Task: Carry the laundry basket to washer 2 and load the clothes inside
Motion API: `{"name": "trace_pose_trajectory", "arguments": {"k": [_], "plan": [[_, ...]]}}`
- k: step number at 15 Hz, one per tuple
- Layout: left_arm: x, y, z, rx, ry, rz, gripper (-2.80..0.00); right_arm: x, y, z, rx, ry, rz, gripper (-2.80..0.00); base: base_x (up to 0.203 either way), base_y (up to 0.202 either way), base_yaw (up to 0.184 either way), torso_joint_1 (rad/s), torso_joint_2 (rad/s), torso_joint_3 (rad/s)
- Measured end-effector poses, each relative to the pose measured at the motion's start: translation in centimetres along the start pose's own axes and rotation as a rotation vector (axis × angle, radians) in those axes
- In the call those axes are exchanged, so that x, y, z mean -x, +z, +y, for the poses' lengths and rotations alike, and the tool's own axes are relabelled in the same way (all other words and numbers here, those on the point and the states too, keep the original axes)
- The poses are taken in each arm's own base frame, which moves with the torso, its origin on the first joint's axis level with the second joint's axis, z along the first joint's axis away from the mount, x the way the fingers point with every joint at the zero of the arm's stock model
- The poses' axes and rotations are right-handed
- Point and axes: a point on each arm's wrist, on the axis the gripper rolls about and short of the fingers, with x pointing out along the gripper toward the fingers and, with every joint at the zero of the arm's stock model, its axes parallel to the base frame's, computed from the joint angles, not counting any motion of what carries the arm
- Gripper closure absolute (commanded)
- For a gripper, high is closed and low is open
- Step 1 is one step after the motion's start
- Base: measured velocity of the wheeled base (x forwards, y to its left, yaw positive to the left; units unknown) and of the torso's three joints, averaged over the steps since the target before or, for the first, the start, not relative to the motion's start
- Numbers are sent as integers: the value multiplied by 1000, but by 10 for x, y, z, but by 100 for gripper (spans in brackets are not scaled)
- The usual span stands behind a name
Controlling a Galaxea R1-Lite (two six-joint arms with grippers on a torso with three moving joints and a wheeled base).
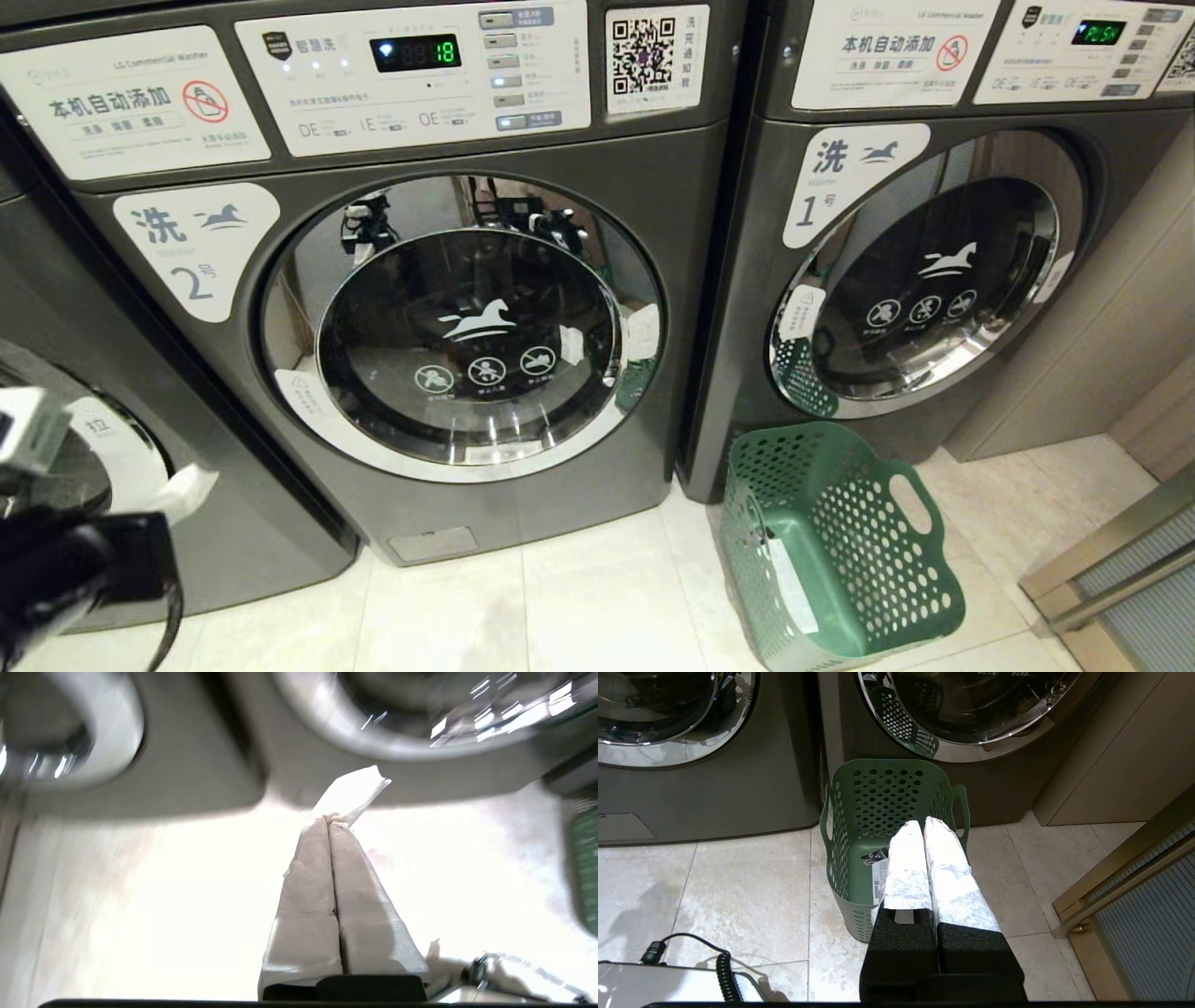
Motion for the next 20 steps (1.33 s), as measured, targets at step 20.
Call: {"name": "trace_pose_trajectory", "arguments": {"k": [20], "plan": [[104,-148,27,-61,-208,-367,0,0,0,0,-52,-1,1,0,0,0,0,0,0,0]]}}
